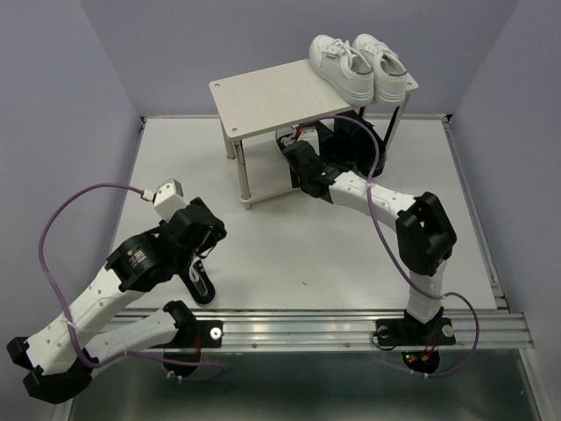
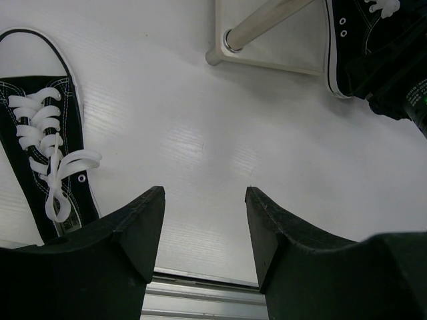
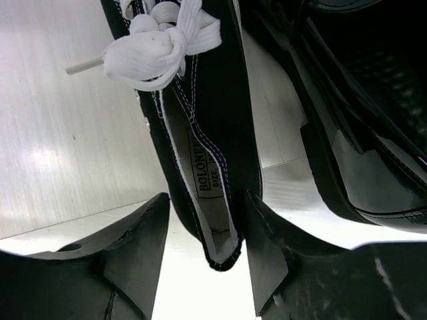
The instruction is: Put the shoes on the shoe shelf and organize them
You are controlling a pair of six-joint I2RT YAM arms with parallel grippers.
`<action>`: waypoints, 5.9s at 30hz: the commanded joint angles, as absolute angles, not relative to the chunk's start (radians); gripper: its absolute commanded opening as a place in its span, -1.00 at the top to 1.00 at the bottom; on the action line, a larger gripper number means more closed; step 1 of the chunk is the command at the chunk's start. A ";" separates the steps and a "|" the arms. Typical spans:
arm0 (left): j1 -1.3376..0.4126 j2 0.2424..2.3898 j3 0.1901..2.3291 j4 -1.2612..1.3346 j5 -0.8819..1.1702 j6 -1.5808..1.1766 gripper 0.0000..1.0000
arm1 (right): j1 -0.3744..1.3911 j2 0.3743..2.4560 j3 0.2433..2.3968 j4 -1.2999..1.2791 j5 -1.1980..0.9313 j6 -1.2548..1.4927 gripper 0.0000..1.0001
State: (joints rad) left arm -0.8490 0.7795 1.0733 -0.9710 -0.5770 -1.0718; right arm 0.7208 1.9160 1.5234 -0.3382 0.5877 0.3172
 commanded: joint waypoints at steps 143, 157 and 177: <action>-0.641 0.934 1.424 -0.970 -0.585 -0.793 -0.50 | 1.218 1.302 0.838 -0.305 0.448 0.541 0.99; -0.643 0.974 1.402 -0.925 -0.552 -0.770 -0.51 | 1.218 1.282 0.917 -0.454 0.422 0.545 -0.36; -0.641 0.965 1.361 -0.913 -0.537 -0.753 -0.51 | 1.218 1.508 0.925 -0.407 0.198 0.425 0.01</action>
